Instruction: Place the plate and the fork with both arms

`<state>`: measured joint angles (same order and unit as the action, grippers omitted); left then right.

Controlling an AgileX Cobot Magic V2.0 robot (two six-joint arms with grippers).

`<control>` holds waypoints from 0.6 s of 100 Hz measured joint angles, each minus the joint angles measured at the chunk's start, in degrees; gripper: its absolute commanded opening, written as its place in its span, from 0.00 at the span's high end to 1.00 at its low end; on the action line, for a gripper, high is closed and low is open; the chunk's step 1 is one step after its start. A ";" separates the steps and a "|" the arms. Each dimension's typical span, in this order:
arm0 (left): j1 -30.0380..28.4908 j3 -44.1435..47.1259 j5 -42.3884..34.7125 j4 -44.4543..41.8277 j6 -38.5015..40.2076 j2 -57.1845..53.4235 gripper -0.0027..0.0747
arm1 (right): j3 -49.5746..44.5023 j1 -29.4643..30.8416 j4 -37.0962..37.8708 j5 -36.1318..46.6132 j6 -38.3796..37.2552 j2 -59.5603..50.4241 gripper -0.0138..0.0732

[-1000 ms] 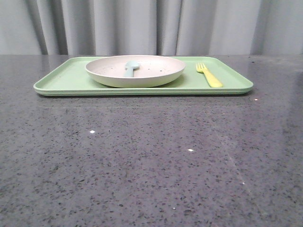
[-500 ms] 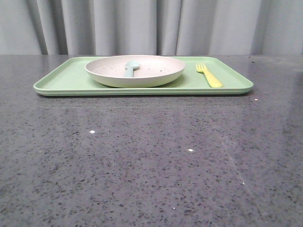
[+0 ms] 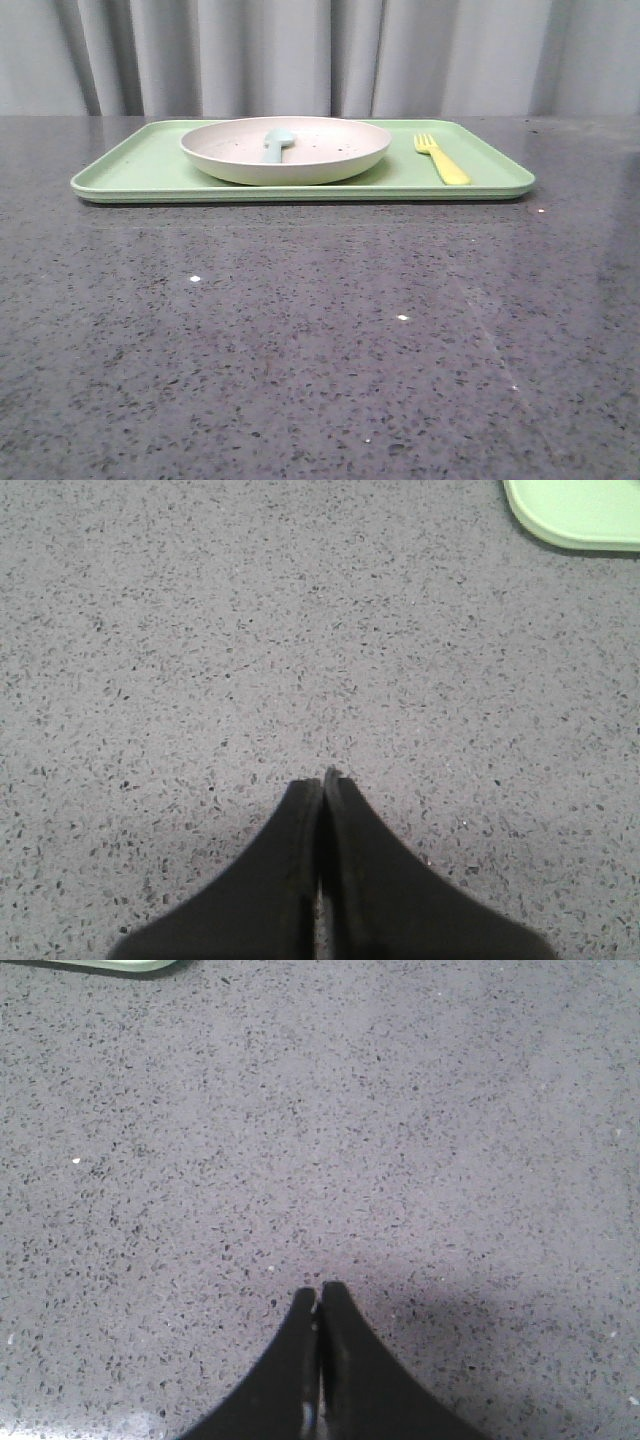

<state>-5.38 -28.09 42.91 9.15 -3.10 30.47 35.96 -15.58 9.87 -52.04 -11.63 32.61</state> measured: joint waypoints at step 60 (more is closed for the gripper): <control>3.45 9.59 -25.29 -0.11 0.00 -3.77 0.99 | 0.00 0.00 0.00 0.00 0.00 0.00 0.92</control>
<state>-1.93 -18.50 17.63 9.03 -3.10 26.70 35.96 -15.58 9.87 -52.04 -11.63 32.61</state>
